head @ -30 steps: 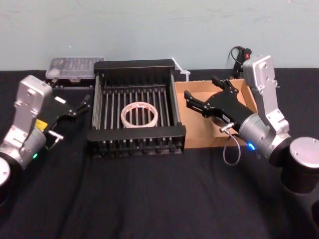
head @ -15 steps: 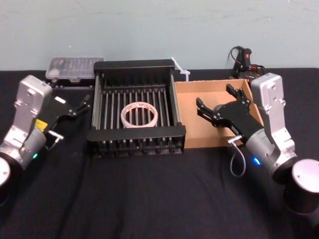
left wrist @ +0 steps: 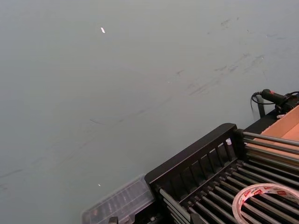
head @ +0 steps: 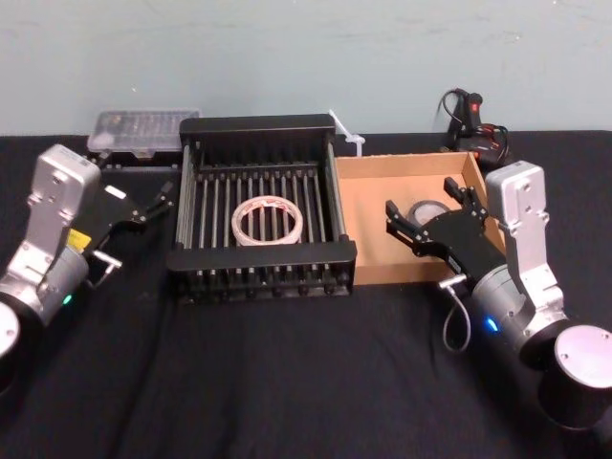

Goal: Pick up the white tape and place it into the black box , Pick up the silver tape and place it into the brown box.

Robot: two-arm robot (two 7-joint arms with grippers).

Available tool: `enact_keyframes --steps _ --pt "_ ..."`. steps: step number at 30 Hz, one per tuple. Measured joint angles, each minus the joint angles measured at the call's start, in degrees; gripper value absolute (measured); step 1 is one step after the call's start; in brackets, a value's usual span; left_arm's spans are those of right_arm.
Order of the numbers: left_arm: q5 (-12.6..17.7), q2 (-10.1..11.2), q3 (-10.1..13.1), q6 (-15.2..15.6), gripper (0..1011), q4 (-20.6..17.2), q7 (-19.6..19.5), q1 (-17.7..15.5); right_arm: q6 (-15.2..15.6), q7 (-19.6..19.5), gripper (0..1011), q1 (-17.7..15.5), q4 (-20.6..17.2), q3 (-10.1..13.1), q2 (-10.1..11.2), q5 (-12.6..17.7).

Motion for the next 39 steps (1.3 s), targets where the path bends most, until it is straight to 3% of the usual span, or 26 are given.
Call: enact_keyframes --steps 10,39 --pt "0.0 0.0 0.0 0.0 1001 0.0 0.0 0.0 0.44 1.11 1002 -0.07 1.18 0.91 -1.2 -1.05" --pt "0.0 0.0 0.0 0.0 1001 0.0 0.0 0.0 0.38 1.19 1002 -0.05 1.2 0.68 -0.96 -0.85"
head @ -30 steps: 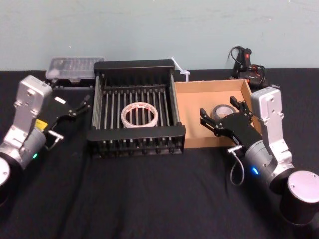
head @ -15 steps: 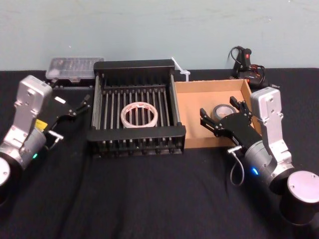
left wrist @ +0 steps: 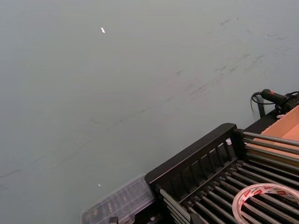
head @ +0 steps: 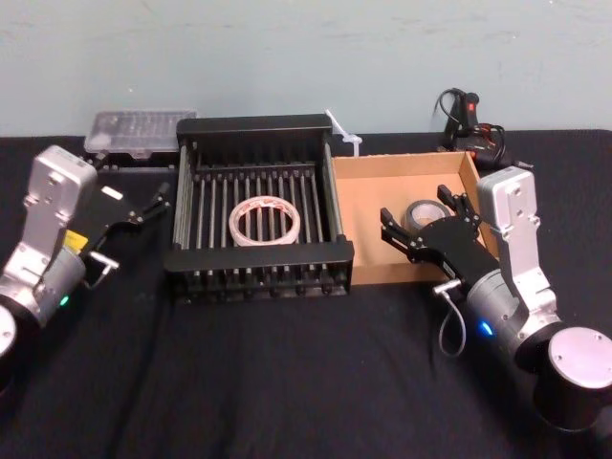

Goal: Pick up the white tape and place it into the black box , Pick up the silver tape and place it into the brown box.

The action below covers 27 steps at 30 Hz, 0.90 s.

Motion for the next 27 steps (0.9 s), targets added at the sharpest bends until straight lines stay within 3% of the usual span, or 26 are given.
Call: enact_keyframes --steps 27 --pt "0.0 0.0 0.0 0.0 1001 0.0 0.0 0.0 -0.04 0.0 1002 0.0 0.0 -0.01 0.03 0.08"
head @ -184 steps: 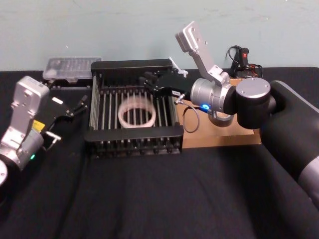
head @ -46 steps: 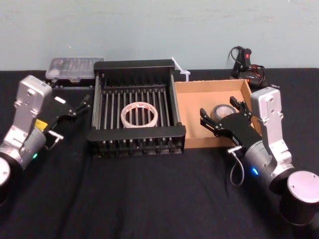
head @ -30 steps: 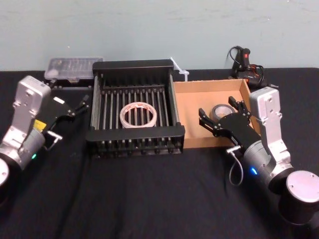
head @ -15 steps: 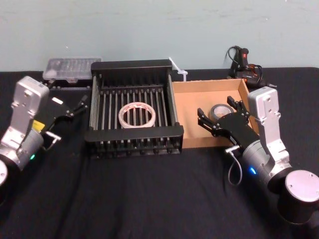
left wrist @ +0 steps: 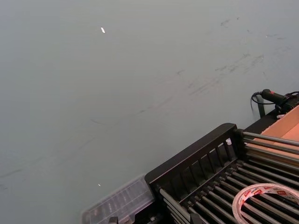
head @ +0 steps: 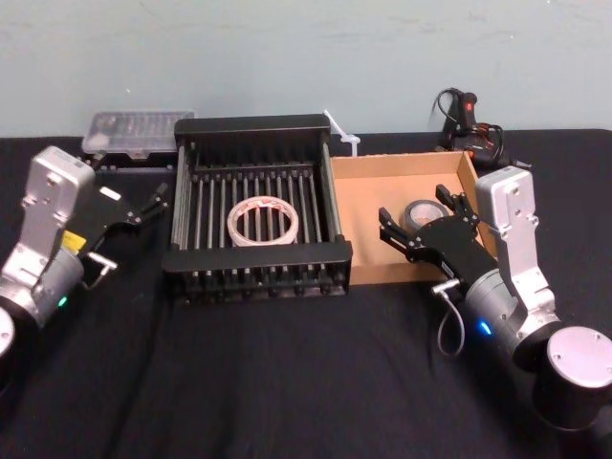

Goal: Pick up the white tape and place it into the black box , Pick up the silver tape and place it into the brown box.

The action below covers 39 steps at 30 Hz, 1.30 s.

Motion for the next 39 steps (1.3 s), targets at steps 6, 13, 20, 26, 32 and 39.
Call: enact_keyframes --steps 6,13,20,26,32,39 --pt "0.0 0.0 0.0 0.0 1001 0.0 0.0 0.0 0.01 0.0 1002 0.0 0.0 0.0 0.0 0.0" --pt "0.0 0.0 0.0 0.0 1001 0.0 0.0 0.0 0.01 0.0 1002 0.0 0.0 0.0 0.0 0.0" --pt "0.0 0.0 0.0 0.0 1001 0.0 0.0 0.0 0.01 0.0 1002 0.0 0.0 0.0 0.0 0.0" --pt "0.0 0.0 0.0 0.0 1001 0.0 0.0 0.0 0.01 0.0 1002 0.0 0.0 0.0 0.0 0.0" --pt "0.0 0.0 -0.01 0.0 1001 0.0 0.0 0.0 0.01 0.0 1002 0.0 0.0 0.0 0.0 -0.01" --pt "0.0 0.0 -0.01 0.0 1001 0.0 0.0 0.0 0.01 0.0 1002 0.0 0.0 0.0 0.0 -0.01"
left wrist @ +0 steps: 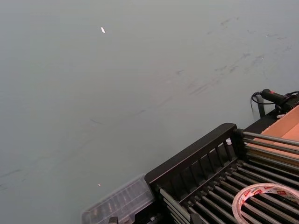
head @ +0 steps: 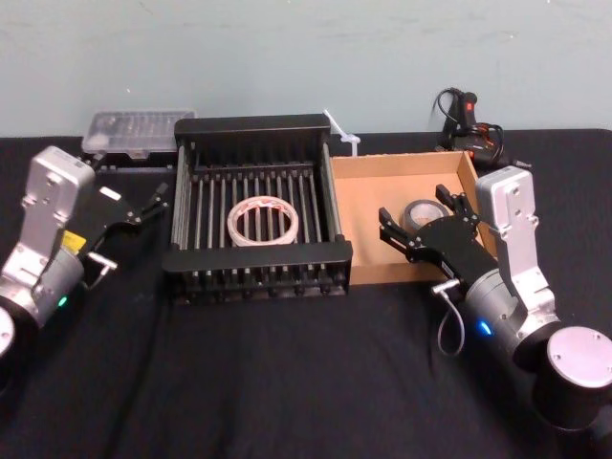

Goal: Pick up the white tape and place it into the black box , Pick up the silver tape and place it into the brown box.

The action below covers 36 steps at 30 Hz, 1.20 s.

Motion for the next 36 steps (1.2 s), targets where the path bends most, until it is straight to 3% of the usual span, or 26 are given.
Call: enact_keyframes --steps 36 --pt "0.0 0.0 0.0 0.0 1001 0.0 0.0 0.0 0.0 0.0 1002 0.0 0.0 0.0 0.0 0.0"
